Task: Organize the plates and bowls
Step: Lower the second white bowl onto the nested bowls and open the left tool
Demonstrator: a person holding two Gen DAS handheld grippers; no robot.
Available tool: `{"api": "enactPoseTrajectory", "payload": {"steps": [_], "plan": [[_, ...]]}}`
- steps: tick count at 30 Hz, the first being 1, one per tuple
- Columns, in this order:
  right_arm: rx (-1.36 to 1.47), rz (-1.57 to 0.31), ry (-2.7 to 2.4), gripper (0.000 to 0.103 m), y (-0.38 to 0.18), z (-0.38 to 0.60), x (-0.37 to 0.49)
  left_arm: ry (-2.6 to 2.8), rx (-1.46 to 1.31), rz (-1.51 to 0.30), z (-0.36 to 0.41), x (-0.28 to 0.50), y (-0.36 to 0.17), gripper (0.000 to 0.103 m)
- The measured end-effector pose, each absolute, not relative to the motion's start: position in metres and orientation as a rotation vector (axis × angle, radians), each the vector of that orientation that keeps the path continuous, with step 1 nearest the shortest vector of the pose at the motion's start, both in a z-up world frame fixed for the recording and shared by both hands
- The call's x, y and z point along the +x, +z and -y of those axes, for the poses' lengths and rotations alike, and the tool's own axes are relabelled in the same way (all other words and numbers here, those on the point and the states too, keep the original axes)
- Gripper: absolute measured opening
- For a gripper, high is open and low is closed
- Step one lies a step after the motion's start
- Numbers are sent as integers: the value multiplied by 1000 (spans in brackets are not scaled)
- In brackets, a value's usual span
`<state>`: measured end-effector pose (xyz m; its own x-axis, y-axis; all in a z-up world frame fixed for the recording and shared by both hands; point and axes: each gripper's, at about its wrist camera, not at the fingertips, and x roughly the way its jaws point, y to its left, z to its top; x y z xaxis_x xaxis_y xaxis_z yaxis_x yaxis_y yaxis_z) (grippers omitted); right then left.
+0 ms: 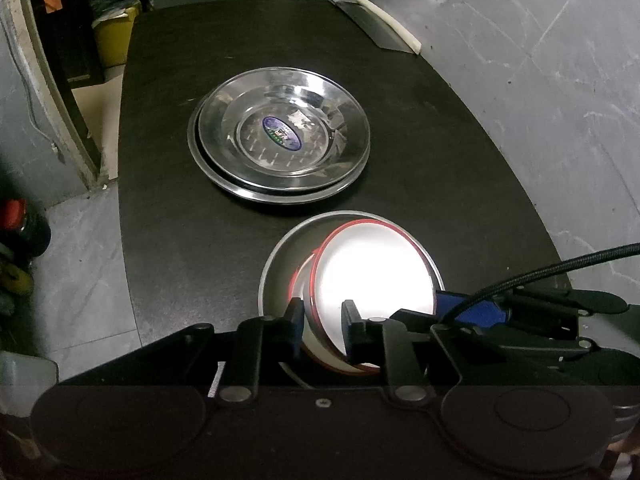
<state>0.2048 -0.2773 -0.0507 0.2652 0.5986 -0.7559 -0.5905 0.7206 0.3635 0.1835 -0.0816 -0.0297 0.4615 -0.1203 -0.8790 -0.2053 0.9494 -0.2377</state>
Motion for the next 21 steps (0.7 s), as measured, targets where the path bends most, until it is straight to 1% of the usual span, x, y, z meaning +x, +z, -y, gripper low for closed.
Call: {"api": "enactPoseTrajectory", "payload": {"steps": [3,6,10,12,15,17,19,20,21], "plan": [[12,-1026,805,32,-51,278,205,56,-324,-1102,83,185,-29,24],[18,-1029,808,32,-51,279,206,72,-306,-1112,84,186,-28,29],[29,-1030,812,33,-51,280,206,73,-309,-1113,82,187,-27,30],[33,-1030,812,34,-51,282,208,76,-309,-1113,81,187,-27,32],[40,-1030,813,34,-52,282,209,86,-318,-1103,78,186,-25,38],[41,-1024,811,34,-51,282,209,88,-330,-1087,76,184,-22,45],[40,-1015,810,36,-50,283,209,96,-333,-1067,74,180,-18,57],[41,-1009,810,37,-49,284,209,99,-338,-1054,73,178,-15,60],[41,-1005,810,39,-48,285,209,103,-345,-1041,71,175,-13,65]]}}
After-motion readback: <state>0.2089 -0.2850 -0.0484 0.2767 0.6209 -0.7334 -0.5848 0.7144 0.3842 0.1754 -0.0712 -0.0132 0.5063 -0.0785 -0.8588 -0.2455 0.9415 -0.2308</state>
